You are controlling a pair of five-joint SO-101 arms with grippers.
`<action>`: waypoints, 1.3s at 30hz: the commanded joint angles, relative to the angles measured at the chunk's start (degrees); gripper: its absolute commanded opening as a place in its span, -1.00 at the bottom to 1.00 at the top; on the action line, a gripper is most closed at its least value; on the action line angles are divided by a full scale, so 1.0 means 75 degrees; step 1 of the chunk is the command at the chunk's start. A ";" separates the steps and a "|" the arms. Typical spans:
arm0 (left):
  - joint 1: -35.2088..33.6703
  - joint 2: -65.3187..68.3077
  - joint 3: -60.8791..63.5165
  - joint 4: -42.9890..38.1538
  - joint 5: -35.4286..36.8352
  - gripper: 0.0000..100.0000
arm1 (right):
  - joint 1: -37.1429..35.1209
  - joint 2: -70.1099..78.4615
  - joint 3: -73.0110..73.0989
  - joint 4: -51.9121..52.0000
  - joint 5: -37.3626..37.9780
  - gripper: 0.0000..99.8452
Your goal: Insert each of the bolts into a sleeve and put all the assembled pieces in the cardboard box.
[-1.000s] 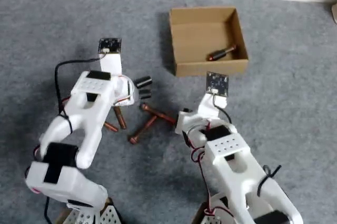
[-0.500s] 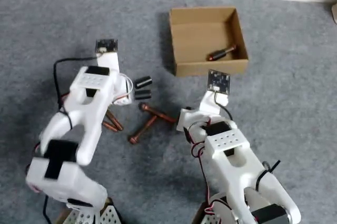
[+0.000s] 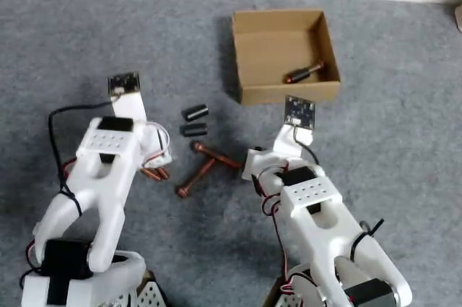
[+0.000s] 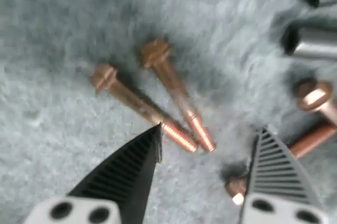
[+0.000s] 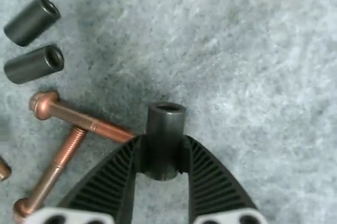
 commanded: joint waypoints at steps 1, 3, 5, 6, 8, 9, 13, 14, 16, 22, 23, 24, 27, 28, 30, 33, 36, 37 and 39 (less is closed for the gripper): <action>-0.0100 -0.0322 0.0299 -0.0211 0.0047 -0.46 | 0.0076 -0.0018 -0.0311 -0.0158 0.0094 -0.99; -0.0111 -0.0311 0.0334 -0.0457 0.0047 -0.46 | 0.0076 -0.0018 -0.0311 -0.0158 0.0094 -0.99; -0.0111 -0.0299 0.0463 -0.0774 0.0059 -0.48 | 0.0076 -0.0018 -0.0311 -0.0158 0.0094 -0.99; -0.0111 -0.0299 0.0615 -0.1032 0.0059 -0.50 | 0.0076 -0.0018 -0.0311 -0.0158 0.0094 -0.99; -0.0111 -0.0299 0.1002 -0.1758 0.0059 -0.53 | 0.0076 -0.0018 -0.0311 -0.0158 0.0094 -0.99; -0.0111 -0.0299 0.1178 -0.2192 0.0059 -0.54 | 0.0076 -0.0018 -0.0311 -0.0158 0.0094 -0.99; -0.0100 -0.0299 0.1647 -0.3341 0.0059 -0.55 | 0.0064 -0.0018 -0.0311 -0.0158 0.0094 -0.99; -0.0076 -0.0299 0.1694 -0.3388 0.0059 -0.55 | 0.0064 -0.0018 -0.0311 -0.0158 0.0094 -0.99; -0.0076 -0.0299 0.1717 -0.3376 0.0059 -0.55 | 0.0053 -0.0018 -0.0311 -0.0158 0.0094 -0.99; -0.0100 -0.0135 0.1670 -0.3352 0.0656 -0.54 | 0.0053 -0.0018 -0.0311 -0.0158 0.0094 -0.99; -0.0100 0.0029 0.1647 -0.3364 0.0668 -0.54 | 0.0053 -0.0018 -0.0311 -0.0158 0.0094 -0.99; -0.0100 0.0229 0.1577 -0.3364 0.0668 -0.54 | 0.0053 -0.0018 -0.0311 -0.0158 0.0094 -0.99; -0.0100 0.0885 0.0908 -0.2825 0.0703 -0.54 | 0.0053 -0.0018 -0.0311 -0.0158 0.0094 -0.99; -0.0100 0.1084 0.0627 -0.2485 0.0703 -0.55 | 0.0053 -0.0018 -0.0311 -0.0158 0.0094 -0.99; -0.0088 0.1530 0.0123 -0.1793 0.0703 -0.55 | 0.0053 -0.0018 -0.0311 -0.0158 0.0094 -0.99; -0.0076 0.2057 -0.0463 -0.1020 0.0703 -0.55 | 0.0053 -0.0018 -0.0311 -0.0158 0.0094 -0.99; -0.0076 0.2338 -0.0932 -0.0516 0.0668 -0.76 | 0.0053 -0.0018 -0.0311 -0.0158 0.0094 -0.99; -0.0076 0.2362 -0.1014 -0.0422 0.0645 -0.91 | 0.0053 -0.0018 -0.0311 -0.0158 0.0094 -0.99; -0.0029 0.2350 -0.1061 -0.0258 0.0633 -0.89 | 0.0076 -0.0041 -0.0311 -0.0158 0.0094 -0.99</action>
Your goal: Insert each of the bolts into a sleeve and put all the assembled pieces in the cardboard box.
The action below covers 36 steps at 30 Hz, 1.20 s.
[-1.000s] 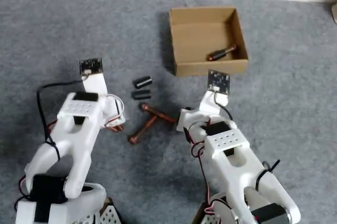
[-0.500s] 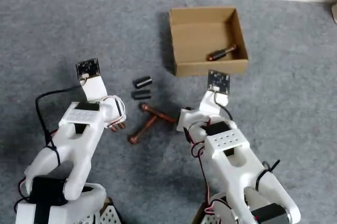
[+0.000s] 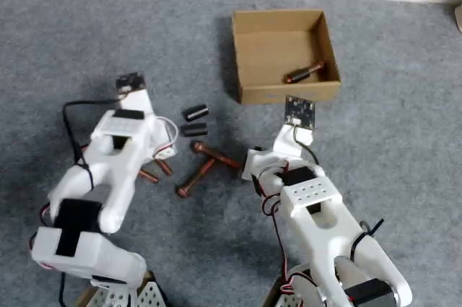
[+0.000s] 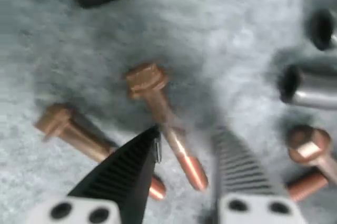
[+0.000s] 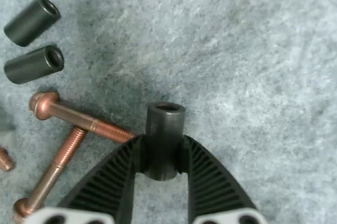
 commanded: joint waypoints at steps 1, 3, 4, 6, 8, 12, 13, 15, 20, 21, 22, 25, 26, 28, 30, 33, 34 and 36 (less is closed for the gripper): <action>0.0018 0.0123 -0.0205 0.0586 -0.0105 -0.90 | 0.0076 -0.0076 -0.0311 -0.0158 0.0094 -0.99; 0.0205 0.0123 -0.0299 0.0610 -0.0750 -1.00 | 0.0076 -0.0088 -0.0311 -0.0158 0.0094 -0.99; 0.0369 0.0123 -0.0322 0.0621 -0.1055 -0.98 | 0.0076 -0.0088 -0.0311 -0.0158 0.0094 -0.99; 0.0615 0.0111 -0.0358 0.0692 -0.1114 -1.00 | 0.0076 -0.0088 -0.0299 -0.0158 0.0094 -0.99; 0.0756 -0.0147 -0.0557 0.0903 -0.1242 -0.99 | 0.0076 -0.0100 -0.0299 -0.0158 0.0094 -0.99; 0.0779 -0.1565 -0.1119 0.1336 -0.2075 -0.99 | 0.0076 -0.0111 -0.0322 -0.0147 0.0094 -0.99; 0.0779 -0.2045 -0.1225 0.1465 -0.2333 -0.99 | 0.0076 -0.0111 -0.0322 -0.0147 0.0094 -0.99; 0.0815 -0.3171 -0.1284 0.1629 -0.2837 -0.99 | 0.0076 -0.0123 -0.0334 -0.0135 0.0094 -0.99; 0.0779 -0.6042 -0.1260 0.1664 -0.3903 -0.99 | 0.0088 -0.1565 0.0064 -0.0123 0.0094 -0.99; 0.0768 -0.6535 -0.1201 0.1676 -0.4009 -0.99 | 0.0088 -0.2081 0.0322 -0.0123 0.0094 -0.99; 0.0768 -0.7015 -0.1037 0.1676 -0.4091 -0.99 | 0.0076 -0.2667 0.0592 -0.0123 0.0094 -0.99; 0.0826 -0.8434 -0.0369 0.1664 -0.4079 -0.99 | -0.0100 -0.4577 0.1459 -0.0135 0.0094 -0.99; 0.0826 -0.8926 -0.0053 0.1629 -0.4079 -0.99 | -0.0240 -0.5257 0.1788 -0.0135 0.0105 -0.99; 0.0979 -0.9805 0.0686 0.1172 -0.4079 -0.99 | -0.0639 -0.6617 0.2479 -0.0158 0.0656 -0.99; 0.1541 -1.0684 0.1600 0.0305 -0.4079 -0.99 | -0.1284 -0.7941 0.3182 -0.0170 0.1442 -0.99; 0.2374 -1.1868 0.2936 -0.1137 -0.4079 -0.99 | -0.2081 -0.9922 0.4226 -0.0170 0.2133 -0.99; 0.2561 -1.2208 0.3276 -0.1571 -0.4079 -0.99 | -0.2174 -1.0450 0.4566 -0.0170 0.2274 -0.99; 0.2807 -1.2829 0.3827 -0.2297 -0.4091 -0.99 | -0.2186 -1.0462 0.4976 -0.0170 0.2356 -0.99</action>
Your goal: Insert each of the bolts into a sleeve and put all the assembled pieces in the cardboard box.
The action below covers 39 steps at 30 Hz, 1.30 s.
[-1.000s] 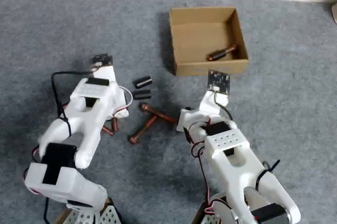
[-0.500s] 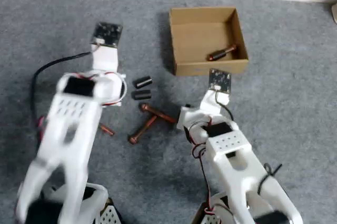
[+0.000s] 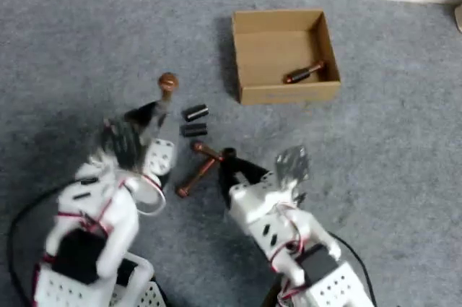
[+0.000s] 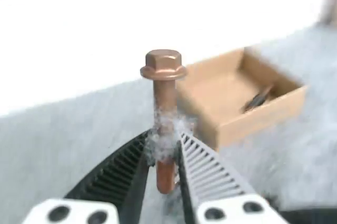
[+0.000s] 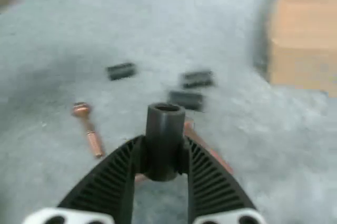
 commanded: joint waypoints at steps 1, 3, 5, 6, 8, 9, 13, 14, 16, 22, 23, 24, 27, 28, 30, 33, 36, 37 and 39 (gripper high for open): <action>0.0744 -0.1530 0.1178 -0.1946 -0.0047 -0.99 | -0.0205 -0.0568 0.0557 -0.0299 0.0352 -0.99; 0.0944 -0.1881 0.1483 -0.2192 -0.0047 -0.99 | -0.0229 -0.0322 0.0463 -0.0639 0.0352 -0.99; 0.1166 -0.2104 0.1670 -0.2180 -0.0035 -0.99 | -0.0229 -0.0404 0.0428 -0.0697 0.0352 -0.99; 0.1295 -0.2221 0.1776 -0.2180 -0.0023 -0.99 | -0.0229 -0.0533 0.0428 -0.0686 0.0352 -0.99; 0.1448 -0.2397 0.1881 -0.2180 0.0082 -0.99 | -0.0229 -0.0768 0.0428 -0.0686 0.0352 -0.99; 0.1436 -0.2503 0.1893 -0.2180 0.0434 -0.99 | -0.0229 -0.0803 0.0428 -0.0686 0.0352 -0.99; 0.1401 -0.2737 0.1905 -0.2180 0.2626 -0.99 | -0.0240 -0.0744 0.0393 -0.0686 0.0352 -0.99; 0.1424 -0.2737 0.1940 -0.2180 0.2930 -0.99 | -0.0229 -0.0744 0.0404 -0.0686 0.0363 -0.99; 0.1518 -0.2737 0.2010 -0.2110 0.3012 -0.99 | -0.0193 -0.0744 0.0404 -0.0686 0.0375 -0.99; 0.2174 -0.2796 0.2467 -0.1840 0.3024 -0.99 | -0.0229 -0.0744 0.0404 -0.0697 0.0375 -0.99; 0.2245 -0.2796 0.2561 -0.1875 0.3012 -0.99 | -0.0229 -0.0744 0.0393 -0.0697 0.0375 -0.99; 0.2268 -0.2796 0.2678 -0.2016 0.3012 -0.99 | -0.0229 -0.0744 0.0369 -0.0697 0.0375 -0.99; 0.2268 -0.2784 0.3053 -0.2368 0.3012 -0.99 | -0.0217 -0.0744 0.0369 -0.0686 0.0375 -0.99; 0.2268 -0.2784 0.3112 -0.2368 0.3012 -0.99 | -0.0193 -0.0744 0.0369 -0.0686 0.0375 -0.99; 0.2268 -0.2784 0.3136 -0.2356 0.3012 -0.99 | -0.0182 -0.0744 0.0369 -0.0686 0.0375 -0.99; 0.2256 -0.2737 0.3194 -0.2368 0.3001 -0.99 | -0.0182 -0.0744 0.0369 -0.0674 0.0375 -0.99; 0.2081 -0.2737 0.3159 -0.2403 0.3001 -0.99 | -0.0182 -0.0744 0.0369 -0.0674 0.0375 -0.99; 0.2010 -0.2737 0.3147 -0.2497 0.3001 -0.99 | -0.0182 -0.0744 0.0369 -0.0662 0.0375 -0.99; 0.1846 -0.2737 0.3206 -0.2755 0.3001 -0.99 | -0.0182 -0.0744 0.0358 -0.0651 0.0352 -0.99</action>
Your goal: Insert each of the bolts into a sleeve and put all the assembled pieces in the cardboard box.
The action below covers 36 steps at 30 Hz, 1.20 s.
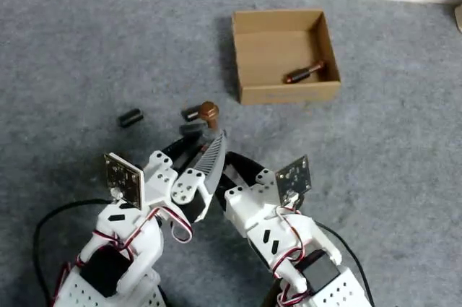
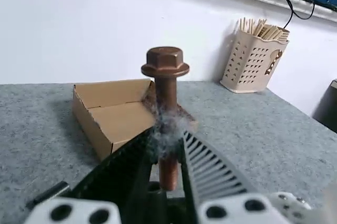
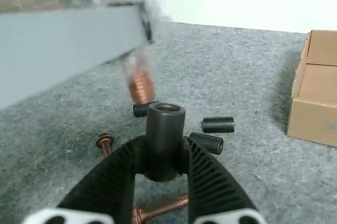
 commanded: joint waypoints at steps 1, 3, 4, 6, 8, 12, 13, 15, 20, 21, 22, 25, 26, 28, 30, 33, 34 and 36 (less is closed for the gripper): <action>-0.0322 -0.0018 -0.0041 -0.0574 0.0023 -0.99 | -0.0053 -0.0135 0.0311 -0.0111 0.0070 -0.99; -0.0322 -0.0018 0.0076 -0.0563 0.0035 -0.99 | -0.0100 -0.0135 0.0123 0.0193 0.0059 -0.99; -0.0369 -0.0018 0.0147 -0.0586 0.0035 -0.99 | -0.0100 -0.0135 -0.0053 0.0428 0.0059 -0.99; -0.0393 -0.0018 0.0252 -0.0598 0.0035 -0.99 | -0.0100 -0.0135 -0.0416 0.0944 0.0059 -0.99; -0.0381 -0.0018 0.0358 -0.0574 0.0035 -0.99 | -0.0100 -0.0135 -0.0709 0.1295 0.0059 -0.99; -0.0334 -0.0018 0.0615 -0.0598 0.0059 -0.99 | -0.0100 -0.0135 -0.0873 0.1366 0.0047 -0.99; -0.0334 -0.0018 0.0662 -0.0574 0.0059 -0.99 | -0.0100 -0.0135 -0.0873 0.1366 0.0047 -0.99; -0.0358 -0.0018 0.0744 -0.0574 0.0070 -0.99 | -0.0100 -0.0135 -0.0873 0.1342 0.0047 -0.99; -0.0311 -0.0018 0.0791 -0.0598 0.0082 -0.99 | -0.0358 -0.0135 -0.0873 0.1342 0.0059 -0.99; -0.0275 -0.0018 0.0791 -0.0598 0.0082 -0.99 | -0.0404 -0.0135 -0.0873 0.1342 0.0059 -0.99; -0.0275 -0.0018 0.0791 -0.0574 0.0082 -0.99 | -0.0416 -0.0135 -0.0862 0.1330 0.0082 -0.99; -0.0240 -0.0018 0.0791 -0.0563 0.0082 -0.99 | -0.0428 -0.0135 -0.0862 0.1330 0.0105 -0.99; -0.0240 -0.0018 0.0791 -0.0563 0.0082 -0.99 | -0.0428 -0.0135 -0.0862 0.1307 0.0105 -0.99; -0.0240 -0.0018 0.0791 -0.0563 0.0082 -0.99 | -0.0404 -0.0135 -0.0850 0.1084 0.0105 -0.99; -0.0240 -0.0018 0.0791 -0.0387 0.0082 -0.99 | -0.0404 -0.0135 -0.0744 0.1037 0.0105 -0.99; -0.0252 -0.0088 0.0709 0.0234 0.0082 -0.99 | -0.0428 -0.0135 -0.0709 0.1037 0.0105 -0.99; -0.0275 -0.0088 0.0709 0.0387 0.0082 -0.99 | -0.0416 -0.0135 -0.0709 0.1037 0.0105 -0.99; -0.0299 -0.0088 0.0733 0.0586 0.0082 -0.99 | -0.0416 -0.0135 -0.0709 0.1037 0.0105 -0.99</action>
